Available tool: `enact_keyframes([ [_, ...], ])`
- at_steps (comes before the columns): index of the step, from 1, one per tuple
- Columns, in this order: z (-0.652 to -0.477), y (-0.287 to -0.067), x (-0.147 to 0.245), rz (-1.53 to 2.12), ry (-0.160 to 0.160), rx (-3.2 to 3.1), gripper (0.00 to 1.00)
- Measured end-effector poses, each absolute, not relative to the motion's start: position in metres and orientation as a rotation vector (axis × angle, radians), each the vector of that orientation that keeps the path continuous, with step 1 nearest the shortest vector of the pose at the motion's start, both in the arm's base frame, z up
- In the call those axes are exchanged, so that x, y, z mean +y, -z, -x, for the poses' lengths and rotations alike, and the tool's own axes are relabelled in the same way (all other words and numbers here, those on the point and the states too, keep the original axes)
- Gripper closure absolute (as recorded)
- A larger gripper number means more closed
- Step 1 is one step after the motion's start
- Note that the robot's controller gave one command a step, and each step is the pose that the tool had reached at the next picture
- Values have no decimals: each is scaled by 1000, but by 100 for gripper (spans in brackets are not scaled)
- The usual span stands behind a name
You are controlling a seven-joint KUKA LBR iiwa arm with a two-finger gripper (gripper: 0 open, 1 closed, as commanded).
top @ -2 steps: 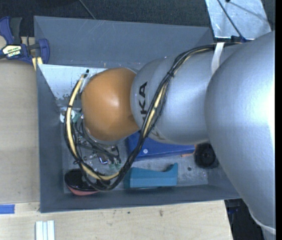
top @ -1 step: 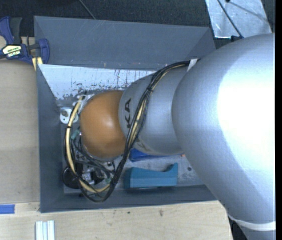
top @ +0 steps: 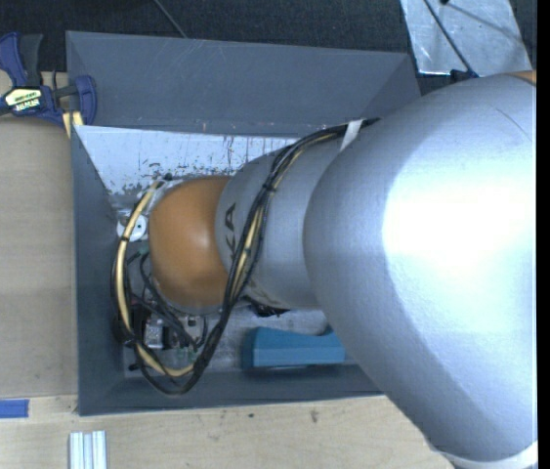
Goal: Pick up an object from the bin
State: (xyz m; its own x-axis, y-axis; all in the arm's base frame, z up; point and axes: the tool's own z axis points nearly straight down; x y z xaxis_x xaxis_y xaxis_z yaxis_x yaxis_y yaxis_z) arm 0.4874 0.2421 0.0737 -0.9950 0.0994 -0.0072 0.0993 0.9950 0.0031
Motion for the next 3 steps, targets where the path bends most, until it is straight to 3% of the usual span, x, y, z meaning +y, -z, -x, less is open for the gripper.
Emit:
enact_keyframes([
  [2,-486,-77,242,-157,-3,3133,100],
  [3,-486,-90,241,-157,0,3137,100],
])
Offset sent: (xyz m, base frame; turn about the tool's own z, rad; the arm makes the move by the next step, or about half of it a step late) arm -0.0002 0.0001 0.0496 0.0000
